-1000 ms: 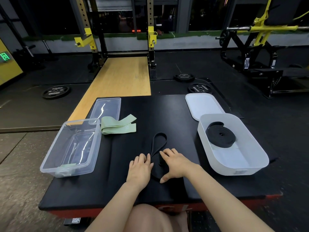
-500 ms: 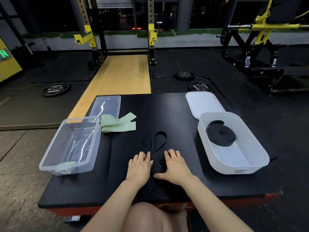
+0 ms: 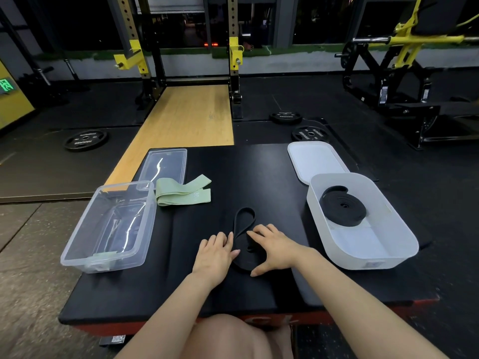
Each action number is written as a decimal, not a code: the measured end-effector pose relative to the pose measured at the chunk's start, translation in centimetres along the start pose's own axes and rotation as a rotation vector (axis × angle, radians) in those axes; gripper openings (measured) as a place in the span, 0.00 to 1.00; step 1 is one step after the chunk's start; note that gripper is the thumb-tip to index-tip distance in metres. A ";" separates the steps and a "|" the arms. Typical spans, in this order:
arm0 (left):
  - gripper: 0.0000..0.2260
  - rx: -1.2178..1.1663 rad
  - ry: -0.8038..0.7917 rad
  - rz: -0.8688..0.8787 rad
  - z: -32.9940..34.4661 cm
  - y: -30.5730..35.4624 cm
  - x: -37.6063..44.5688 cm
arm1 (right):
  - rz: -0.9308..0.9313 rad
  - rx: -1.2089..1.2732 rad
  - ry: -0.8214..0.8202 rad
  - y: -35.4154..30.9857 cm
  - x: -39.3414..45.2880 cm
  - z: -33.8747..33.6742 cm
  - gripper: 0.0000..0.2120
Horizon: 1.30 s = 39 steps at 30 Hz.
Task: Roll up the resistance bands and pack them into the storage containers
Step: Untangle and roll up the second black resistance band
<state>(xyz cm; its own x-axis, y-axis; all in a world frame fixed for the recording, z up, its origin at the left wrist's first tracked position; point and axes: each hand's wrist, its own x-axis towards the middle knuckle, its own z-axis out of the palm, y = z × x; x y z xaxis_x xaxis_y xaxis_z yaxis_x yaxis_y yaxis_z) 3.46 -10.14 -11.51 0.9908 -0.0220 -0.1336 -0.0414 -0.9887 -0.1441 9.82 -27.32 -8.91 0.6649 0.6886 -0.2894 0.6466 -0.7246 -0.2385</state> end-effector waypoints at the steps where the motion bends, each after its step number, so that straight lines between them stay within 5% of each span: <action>1: 0.26 0.021 0.002 0.008 -0.1 0.0 0.0 | -0.009 -0.004 -0.010 0.1 0.1 -0.1 0.50; 9: 0.26 0.028 0.015 -0.002 0.1 0.3 -0.3 | 0.023 -0.044 -0.024 0.0 0.2 0.1 0.52; 17: 0.25 -0.090 -0.074 0.010 0.6 0.2 0.0 | 0.272 0.029 0.209 -2.1 -1.6 2.7 0.55; 22: 0.24 -0.190 -0.110 0.043 0.7 0.0 0.3 | 0.283 0.071 0.306 -3.1 -1.1 3.3 0.48; 39: 0.32 -0.317 -0.180 0.181 0.3 -2.0 0.6 | -0.033 0.063 0.009 -0.3 0.2 0.3 0.51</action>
<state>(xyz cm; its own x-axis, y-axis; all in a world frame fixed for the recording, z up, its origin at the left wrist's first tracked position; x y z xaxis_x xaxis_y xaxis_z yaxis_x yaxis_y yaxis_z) 4.11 -8.13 -11.56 0.9316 -0.2016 -0.3025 -0.1435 -0.9685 0.2036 9.64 -26.97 -9.13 0.6467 0.7124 -0.2725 0.6439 -0.7014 -0.3055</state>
